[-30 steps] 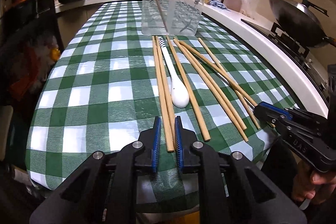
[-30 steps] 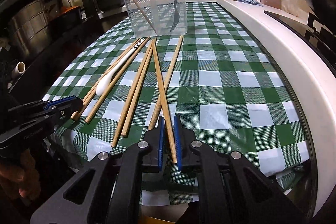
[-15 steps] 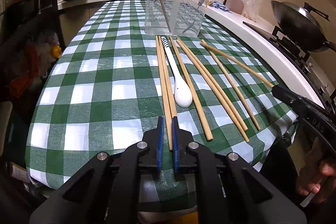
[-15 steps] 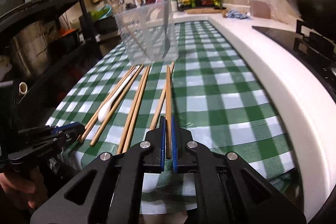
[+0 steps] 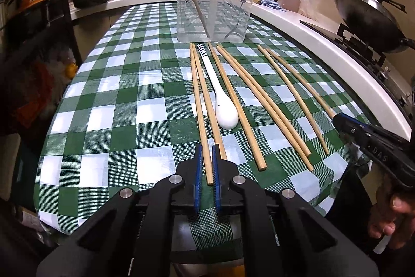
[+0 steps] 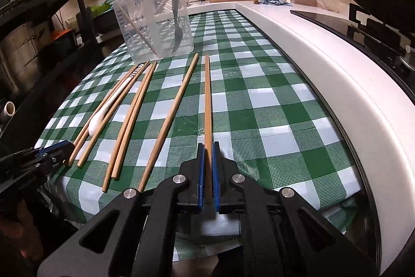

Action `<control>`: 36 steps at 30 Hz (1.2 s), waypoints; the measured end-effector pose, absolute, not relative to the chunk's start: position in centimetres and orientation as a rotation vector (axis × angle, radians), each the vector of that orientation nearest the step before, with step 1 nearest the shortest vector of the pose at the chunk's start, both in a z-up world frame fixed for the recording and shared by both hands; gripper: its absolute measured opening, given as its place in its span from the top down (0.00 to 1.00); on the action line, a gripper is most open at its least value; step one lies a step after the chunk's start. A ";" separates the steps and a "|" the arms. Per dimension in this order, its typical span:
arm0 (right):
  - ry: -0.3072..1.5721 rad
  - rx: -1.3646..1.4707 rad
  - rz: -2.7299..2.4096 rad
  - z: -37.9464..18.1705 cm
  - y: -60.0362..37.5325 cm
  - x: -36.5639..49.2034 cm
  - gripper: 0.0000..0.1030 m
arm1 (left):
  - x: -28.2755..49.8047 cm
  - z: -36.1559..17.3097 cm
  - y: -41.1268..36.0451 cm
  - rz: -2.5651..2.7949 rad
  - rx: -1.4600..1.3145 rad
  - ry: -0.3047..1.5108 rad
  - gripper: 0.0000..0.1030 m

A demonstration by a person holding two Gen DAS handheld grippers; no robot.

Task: Organize utensils
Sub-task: 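Grasp a wooden chopstick with the left tool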

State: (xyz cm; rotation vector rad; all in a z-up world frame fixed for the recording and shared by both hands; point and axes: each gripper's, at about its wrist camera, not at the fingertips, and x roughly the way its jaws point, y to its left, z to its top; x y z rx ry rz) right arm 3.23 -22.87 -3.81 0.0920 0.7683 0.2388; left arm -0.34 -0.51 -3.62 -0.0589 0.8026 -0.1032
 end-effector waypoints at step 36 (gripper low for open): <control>0.593 0.000 0.227 4.5 -22.7 1.3 0.95 | -2.9 2.2 0.5 -0.075 -0.022 0.585 0.94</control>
